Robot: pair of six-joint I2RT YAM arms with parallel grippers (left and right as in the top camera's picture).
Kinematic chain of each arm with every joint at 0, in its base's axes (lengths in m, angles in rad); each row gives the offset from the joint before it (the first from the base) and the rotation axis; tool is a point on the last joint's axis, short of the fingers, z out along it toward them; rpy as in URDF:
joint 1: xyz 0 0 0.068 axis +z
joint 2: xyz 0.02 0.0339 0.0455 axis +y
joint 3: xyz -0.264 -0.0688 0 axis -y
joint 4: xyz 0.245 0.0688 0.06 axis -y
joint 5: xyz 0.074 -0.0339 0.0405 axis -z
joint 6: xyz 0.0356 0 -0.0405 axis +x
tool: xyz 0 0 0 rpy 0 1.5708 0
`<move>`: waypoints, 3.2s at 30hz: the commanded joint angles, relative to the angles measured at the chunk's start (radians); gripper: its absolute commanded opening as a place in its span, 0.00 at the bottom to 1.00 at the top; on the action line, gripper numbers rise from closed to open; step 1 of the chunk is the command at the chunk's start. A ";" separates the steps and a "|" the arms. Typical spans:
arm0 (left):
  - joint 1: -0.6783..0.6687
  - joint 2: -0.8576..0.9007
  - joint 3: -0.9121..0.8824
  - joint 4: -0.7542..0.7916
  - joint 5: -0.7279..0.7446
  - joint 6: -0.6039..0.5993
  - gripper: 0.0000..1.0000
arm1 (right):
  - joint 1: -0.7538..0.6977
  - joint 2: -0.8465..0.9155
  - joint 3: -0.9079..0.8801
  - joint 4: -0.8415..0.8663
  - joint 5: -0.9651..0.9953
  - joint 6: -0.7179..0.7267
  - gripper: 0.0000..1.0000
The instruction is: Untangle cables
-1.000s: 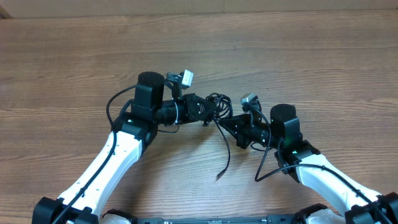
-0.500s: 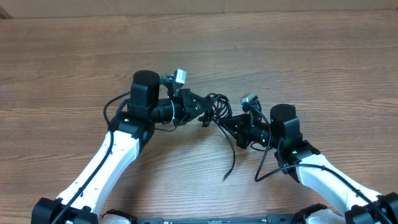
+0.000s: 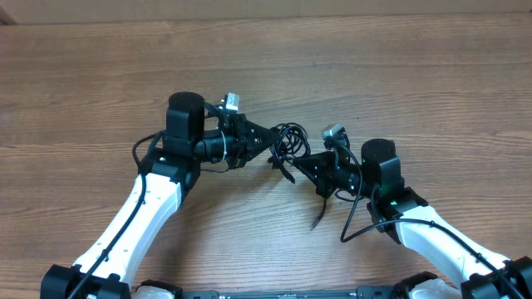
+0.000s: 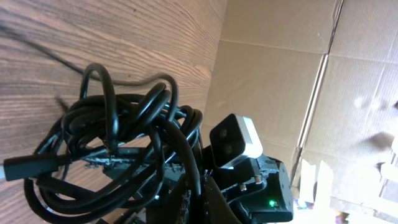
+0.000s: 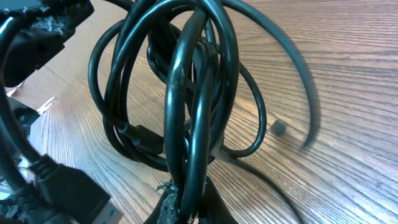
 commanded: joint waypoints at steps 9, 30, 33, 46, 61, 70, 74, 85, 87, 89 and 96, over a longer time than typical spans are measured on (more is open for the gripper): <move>0.019 -0.009 0.015 0.019 0.026 0.032 0.04 | -0.003 0.000 0.007 -0.013 0.029 -0.004 0.04; 0.019 -0.008 0.015 -0.262 -0.201 0.607 0.72 | -0.003 0.000 0.007 -0.013 0.029 -0.004 0.04; 0.019 -0.008 0.015 -0.281 -0.210 0.607 0.63 | -0.003 0.000 0.007 -0.013 0.029 -0.004 0.04; 0.019 -0.009 0.015 0.010 0.090 0.649 0.28 | -0.003 0.000 0.007 -0.014 0.032 -0.004 0.04; -0.102 -0.008 0.015 0.189 0.045 0.746 0.55 | -0.003 0.000 0.007 -0.013 0.032 -0.004 0.04; -0.169 -0.008 0.015 0.115 -0.137 0.772 0.58 | -0.003 0.000 0.007 -0.014 0.032 -0.004 0.04; -0.169 -0.008 0.015 0.040 -0.212 0.772 0.59 | -0.003 0.000 0.007 -0.013 0.032 -0.004 0.04; -0.195 -0.004 0.015 -0.027 -0.272 0.772 0.63 | -0.003 0.000 0.007 -0.013 0.032 -0.003 0.04; -0.206 -0.004 0.015 -0.032 -0.306 0.774 0.64 | -0.003 0.000 0.007 -0.013 0.032 -0.004 0.04; -0.213 -0.003 0.015 -0.044 -0.342 0.780 0.65 | -0.003 0.000 0.007 -0.013 0.032 -0.003 0.04; -0.232 -0.003 0.015 -0.141 -0.464 0.814 0.65 | -0.003 0.000 0.007 -0.013 0.032 -0.003 0.04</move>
